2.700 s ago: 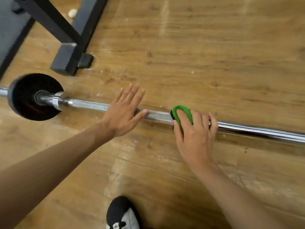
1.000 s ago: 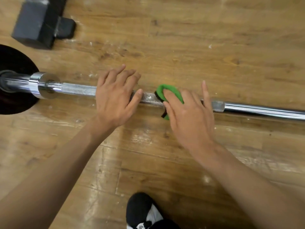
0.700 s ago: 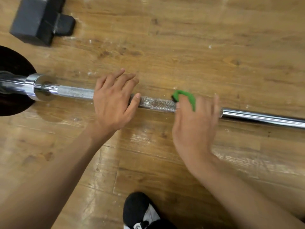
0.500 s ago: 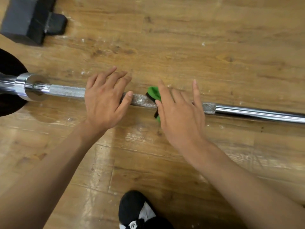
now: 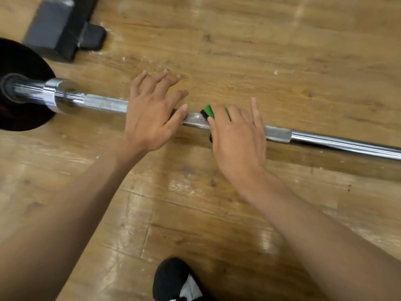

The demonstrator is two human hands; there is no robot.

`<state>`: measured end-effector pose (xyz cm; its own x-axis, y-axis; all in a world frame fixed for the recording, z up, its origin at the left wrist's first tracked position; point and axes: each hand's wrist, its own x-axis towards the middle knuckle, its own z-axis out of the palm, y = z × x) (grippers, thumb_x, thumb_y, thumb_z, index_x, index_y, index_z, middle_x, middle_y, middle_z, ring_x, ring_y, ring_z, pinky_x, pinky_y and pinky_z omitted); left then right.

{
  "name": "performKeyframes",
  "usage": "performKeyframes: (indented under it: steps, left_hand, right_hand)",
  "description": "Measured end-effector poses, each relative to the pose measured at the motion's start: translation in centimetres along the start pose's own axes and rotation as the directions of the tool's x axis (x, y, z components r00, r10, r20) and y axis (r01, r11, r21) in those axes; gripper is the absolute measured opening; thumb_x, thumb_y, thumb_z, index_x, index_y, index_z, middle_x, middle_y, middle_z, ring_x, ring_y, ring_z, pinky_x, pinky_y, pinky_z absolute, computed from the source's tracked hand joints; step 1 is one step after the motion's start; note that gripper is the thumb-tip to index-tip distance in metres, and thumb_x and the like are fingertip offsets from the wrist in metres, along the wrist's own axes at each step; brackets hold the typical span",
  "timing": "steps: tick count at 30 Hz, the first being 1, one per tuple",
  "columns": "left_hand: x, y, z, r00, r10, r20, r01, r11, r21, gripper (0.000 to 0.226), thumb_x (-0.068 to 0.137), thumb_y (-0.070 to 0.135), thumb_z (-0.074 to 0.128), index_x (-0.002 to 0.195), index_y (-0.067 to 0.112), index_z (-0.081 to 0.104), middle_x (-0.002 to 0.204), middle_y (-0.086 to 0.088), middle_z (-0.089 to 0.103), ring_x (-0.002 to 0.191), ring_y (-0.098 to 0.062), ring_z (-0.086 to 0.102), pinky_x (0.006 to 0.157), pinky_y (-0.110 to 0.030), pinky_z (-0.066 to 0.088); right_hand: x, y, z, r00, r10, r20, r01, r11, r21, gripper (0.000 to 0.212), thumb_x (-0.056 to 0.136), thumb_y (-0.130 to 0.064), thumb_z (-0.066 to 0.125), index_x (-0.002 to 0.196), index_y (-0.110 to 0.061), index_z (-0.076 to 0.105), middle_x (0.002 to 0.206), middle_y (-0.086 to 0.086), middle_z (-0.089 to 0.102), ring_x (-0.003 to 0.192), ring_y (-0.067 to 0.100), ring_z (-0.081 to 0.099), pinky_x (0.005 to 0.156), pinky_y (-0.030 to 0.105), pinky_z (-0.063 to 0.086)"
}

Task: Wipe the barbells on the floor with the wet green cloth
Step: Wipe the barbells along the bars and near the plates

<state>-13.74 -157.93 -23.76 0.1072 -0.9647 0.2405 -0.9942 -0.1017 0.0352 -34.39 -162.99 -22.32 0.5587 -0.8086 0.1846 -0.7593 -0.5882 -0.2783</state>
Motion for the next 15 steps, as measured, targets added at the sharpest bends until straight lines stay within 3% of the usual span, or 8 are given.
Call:
performKeyframes:
  steps: [3, 5, 8, 12, 15]
  left_hand:
    - [0.4, -1.0, 0.2, 0.997, -0.069, -0.017, 0.070, 0.997, 0.016, 0.051, 0.108, 0.048, 0.032, 0.127, 0.020, 0.070, 0.148, -0.007, 0.056, 0.149, -0.029, 0.037, 0.125, -0.051, 0.013]
    - [1.2, -0.9, 0.7, 0.995, -0.094, -0.042, 0.095, 0.995, 0.042, 0.047, 0.108, 0.045, 0.033, 0.123, 0.022, 0.072, 0.145, -0.004, 0.059, 0.147, -0.028, 0.040, 0.124, -0.052, 0.016]
    - [2.6, -0.7, 0.9, 0.995, -0.079, -0.067, 0.082, 0.996, 0.042, 0.043, 0.108, 0.041, 0.036, 0.122, 0.025, 0.073, 0.141, 0.002, 0.063, 0.143, -0.025, 0.045, 0.119, -0.050, 0.022]
    - [3.6, -1.4, 1.0, 0.998, -0.043, -0.050, 0.046, 0.997, 0.061, 0.046, 0.109, 0.042, 0.031, 0.125, 0.027, 0.071, 0.142, 0.003, 0.063, 0.141, -0.025, 0.048, 0.116, -0.046, 0.025]
    - [4.0, -1.9, 0.9, 0.999, -0.040, -0.019, 0.041, 0.999, 0.034, 0.048, 0.109, 0.041, 0.030, 0.127, 0.027, 0.071, 0.144, 0.000, 0.062, 0.142, -0.026, 0.046, 0.118, -0.047, 0.026]
  right_hand:
    - [-1.2, 5.6, -1.6, 1.000, -0.023, -0.004, 0.022, 0.998, -0.065, 0.041, 0.109, -0.033, 0.035, 0.140, -0.019, 0.058, 0.117, 0.007, 0.070, 0.108, 0.031, 0.065, 0.127, 0.049, 0.018]
    - [-2.2, 8.0, -2.5, 0.996, 0.072, -0.055, -0.077, 0.994, -0.082, 0.040, 0.110, -0.029, 0.036, 0.143, -0.016, 0.056, 0.122, 0.010, 0.067, 0.114, 0.034, 0.060, 0.127, 0.049, 0.019]
    - [-0.7, 4.8, -1.1, 0.966, 0.224, -0.127, -0.230, 0.972, -0.039, 0.033, 0.108, -0.024, 0.040, 0.130, -0.010, 0.061, 0.114, 0.015, 0.065, 0.108, 0.038, 0.058, 0.123, 0.052, 0.026]
    - [4.4, -2.6, 2.0, 0.993, 0.086, -0.082, -0.082, 0.996, 0.040, 0.030, 0.105, -0.025, 0.044, 0.116, -0.012, 0.068, 0.102, 0.011, 0.069, 0.100, 0.036, 0.064, 0.117, 0.051, 0.035]
    - [4.9, -0.9, 1.4, 1.000, -0.013, 0.011, 0.013, 1.000, 0.007, 0.030, 0.106, -0.027, 0.043, 0.121, -0.019, 0.067, 0.105, 0.007, 0.069, 0.103, 0.034, 0.064, 0.122, 0.049, 0.027]
